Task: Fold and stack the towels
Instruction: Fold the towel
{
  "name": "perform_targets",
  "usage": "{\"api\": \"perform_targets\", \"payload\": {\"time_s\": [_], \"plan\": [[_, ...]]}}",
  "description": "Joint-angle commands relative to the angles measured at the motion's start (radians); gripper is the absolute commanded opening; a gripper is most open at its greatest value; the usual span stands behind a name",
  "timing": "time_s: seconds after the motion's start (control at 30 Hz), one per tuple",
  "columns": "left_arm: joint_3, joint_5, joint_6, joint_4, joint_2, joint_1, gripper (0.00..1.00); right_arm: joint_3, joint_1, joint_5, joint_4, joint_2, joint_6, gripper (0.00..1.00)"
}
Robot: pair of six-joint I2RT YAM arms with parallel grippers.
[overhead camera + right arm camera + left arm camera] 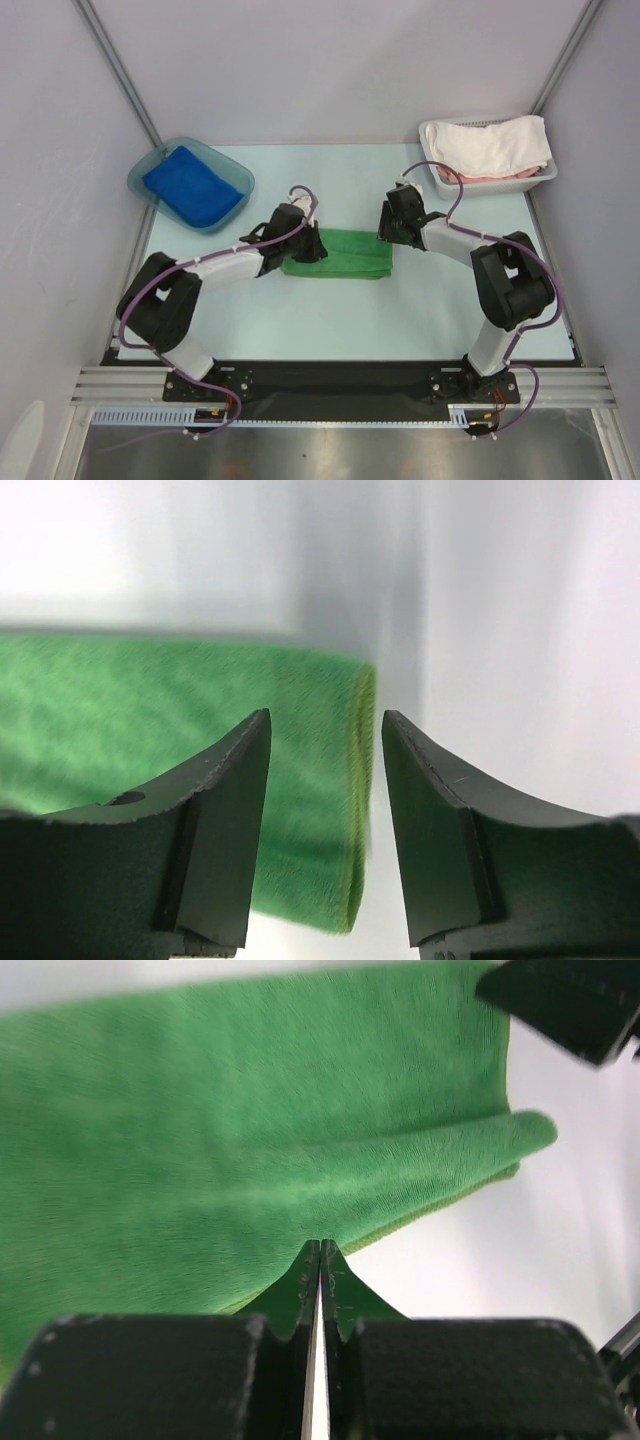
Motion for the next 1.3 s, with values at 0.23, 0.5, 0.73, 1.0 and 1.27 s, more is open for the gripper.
{"api": "perform_targets", "payload": {"time_s": [0.23,0.5,0.73,1.0,1.27], "plan": [[0.021,0.008,-0.012,0.085,0.143,-0.097,0.06,0.058,-0.009,0.015,0.002,0.057,-0.010,0.45],[-0.005,-0.032,-0.010,0.037,0.137,-0.112,0.01,0.081,-0.039,0.004,-0.009,0.082,-0.009,0.15],[-0.043,-0.034,-0.012,0.043,0.139,-0.110,0.00,0.123,-0.082,-0.043,-0.017,0.106,-0.023,0.21],[-0.014,0.017,-0.009,0.019,0.024,-0.113,0.00,0.075,-0.090,-0.031,-0.047,0.013,-0.021,0.50],[0.101,-0.038,-0.016,0.020,0.045,-0.130,0.12,-0.090,0.004,0.004,-0.037,-0.227,0.011,0.40]]}}
